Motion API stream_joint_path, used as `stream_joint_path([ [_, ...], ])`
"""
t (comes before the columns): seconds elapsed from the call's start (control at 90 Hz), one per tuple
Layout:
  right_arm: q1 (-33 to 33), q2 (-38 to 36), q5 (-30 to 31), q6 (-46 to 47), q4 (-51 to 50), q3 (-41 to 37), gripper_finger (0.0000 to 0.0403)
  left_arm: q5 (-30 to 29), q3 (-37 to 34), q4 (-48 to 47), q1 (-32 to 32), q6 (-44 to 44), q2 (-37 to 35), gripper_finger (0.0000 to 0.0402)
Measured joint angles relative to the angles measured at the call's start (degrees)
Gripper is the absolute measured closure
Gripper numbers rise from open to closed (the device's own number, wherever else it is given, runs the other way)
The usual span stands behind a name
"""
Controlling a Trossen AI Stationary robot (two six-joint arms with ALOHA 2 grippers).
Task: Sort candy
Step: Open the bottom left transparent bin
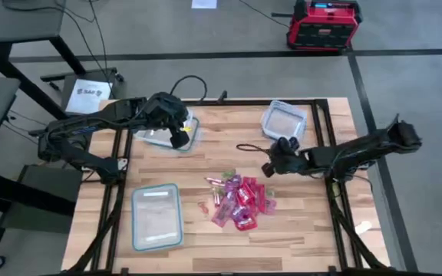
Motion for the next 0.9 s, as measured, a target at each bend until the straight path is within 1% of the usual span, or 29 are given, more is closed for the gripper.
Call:
stream_joint_path([
  [0.144,-0.9,0.94,-0.25,-3.44,3.52,0.01,0.0403,5.73,0.0,-1.1,0.02,-1.52,0.0,0.0401],
  [0.233,-2.21,2.27,-2.94,-3.51,3.34,0.01,0.0403,7.68,0.0,-3.4,-0.02,-3.52,0.0,0.0392],
  [0.3,-2.99,3.5,-5.62,-3.48,3.45,0.01,0.0403,9.0,-0.26,-6.17,-0.02,-5.71,0.0,0.0377],
  [0.4,-3.67,5.57,-8.8,-3.5,5.65,0.01,0.0403,12.36,-2.72,-8.58,-0.26,-10.12,0.0,0.0344],
  [0.467,-3.9,6.94,-10.8,-3.59,7.85,0.01,0.0403,15.93,-4.76,-10.75,-0.84,-13.49,0.09,0.032],
  [0.556,-3.9,8.66,-12.19,-4.46,10.08,0.01,0.0403,21.26,-8.25,-10.75,-2.21,-18.01,0.04,0.0292],
  [0.656,-3.9,10.05,-12.39,-6.77,11.79,0.01,0.0403,26.11,-11.28,-12.18,-5.04,-24.59,0.11,0.0273],
  [0.7,-3.9,10.32,-12.52,-7.44,12.15,0.01,0.0403,27.36,-12.16,-13.21,-7.05,-27.72,0.09,0.0268],
  [0.9,-4.32,10.21,-12.61,-8.21,12.61,0.01,0.0398,27.84,-15.53,-13.41,-18.93,-44.11,0.04,0.0269],
])
